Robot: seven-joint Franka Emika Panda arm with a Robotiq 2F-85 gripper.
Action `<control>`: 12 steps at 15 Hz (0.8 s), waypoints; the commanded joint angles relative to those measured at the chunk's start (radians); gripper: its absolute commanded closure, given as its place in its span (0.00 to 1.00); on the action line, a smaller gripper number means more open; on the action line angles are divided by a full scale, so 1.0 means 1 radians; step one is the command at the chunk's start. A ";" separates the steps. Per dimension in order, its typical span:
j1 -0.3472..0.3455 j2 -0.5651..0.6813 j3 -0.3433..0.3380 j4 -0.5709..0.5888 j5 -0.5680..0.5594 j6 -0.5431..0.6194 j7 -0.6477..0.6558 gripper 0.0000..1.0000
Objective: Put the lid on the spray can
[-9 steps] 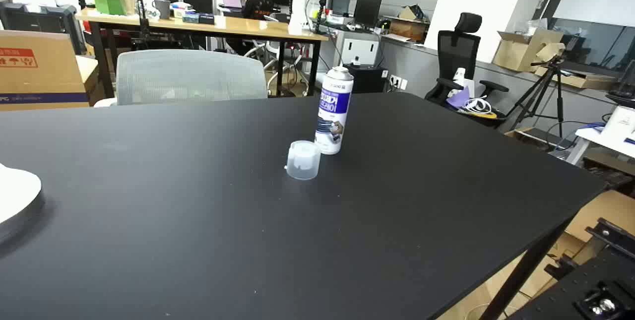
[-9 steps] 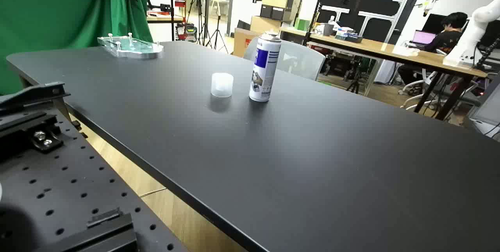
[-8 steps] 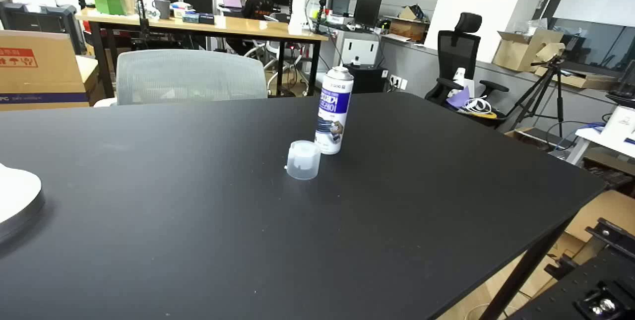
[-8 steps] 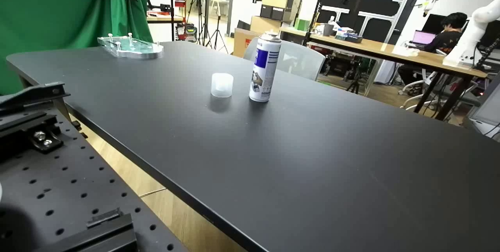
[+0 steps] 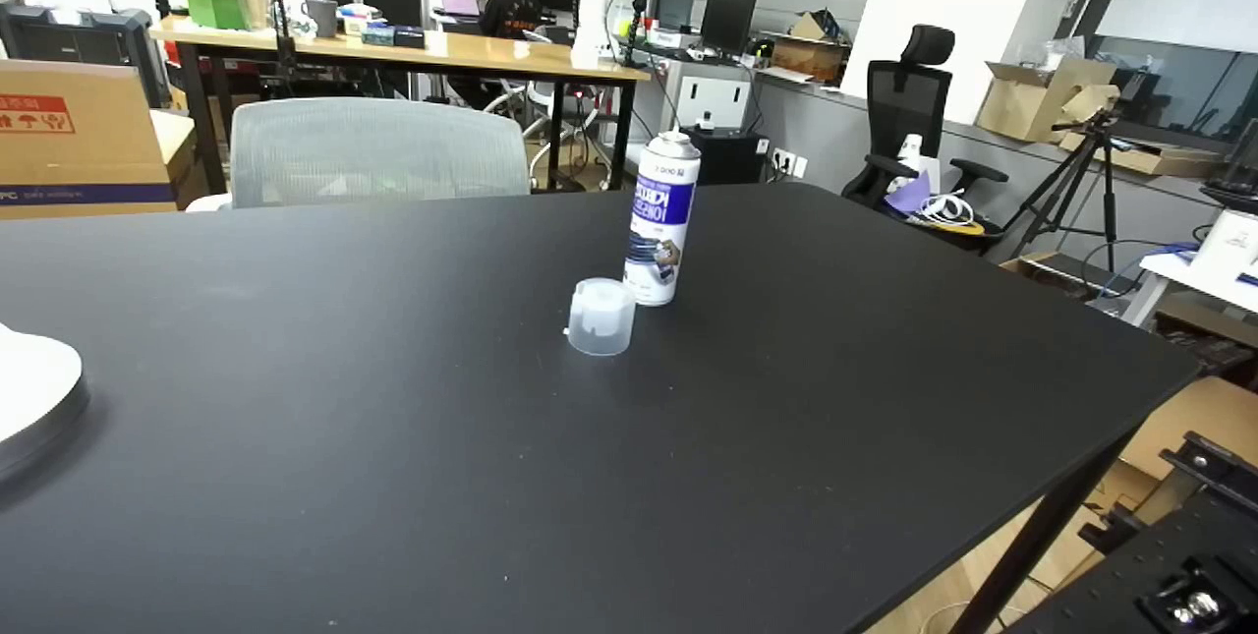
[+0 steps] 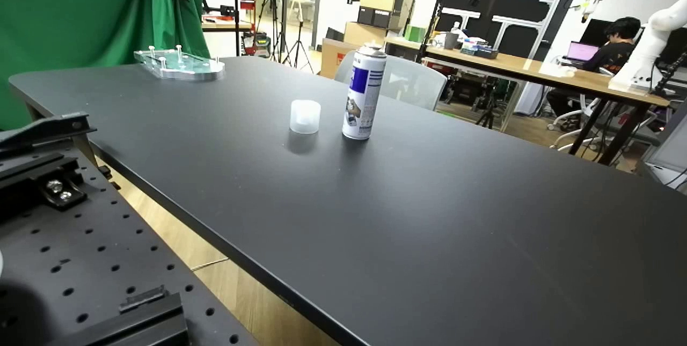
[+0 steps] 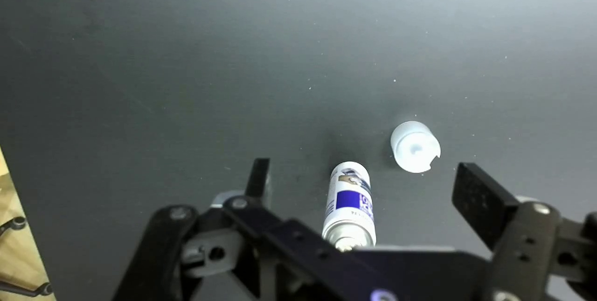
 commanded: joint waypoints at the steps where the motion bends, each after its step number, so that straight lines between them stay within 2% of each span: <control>1: 0.015 0.001 -0.013 0.002 -0.006 -0.003 0.005 0.00; 7: 0.015 0.001 -0.013 0.002 -0.006 -0.003 0.005 0.00; 10: 0.023 0.051 -0.004 0.014 -0.003 0.034 0.016 0.00; 12: 0.032 0.090 0.007 0.014 -0.005 0.102 0.032 0.00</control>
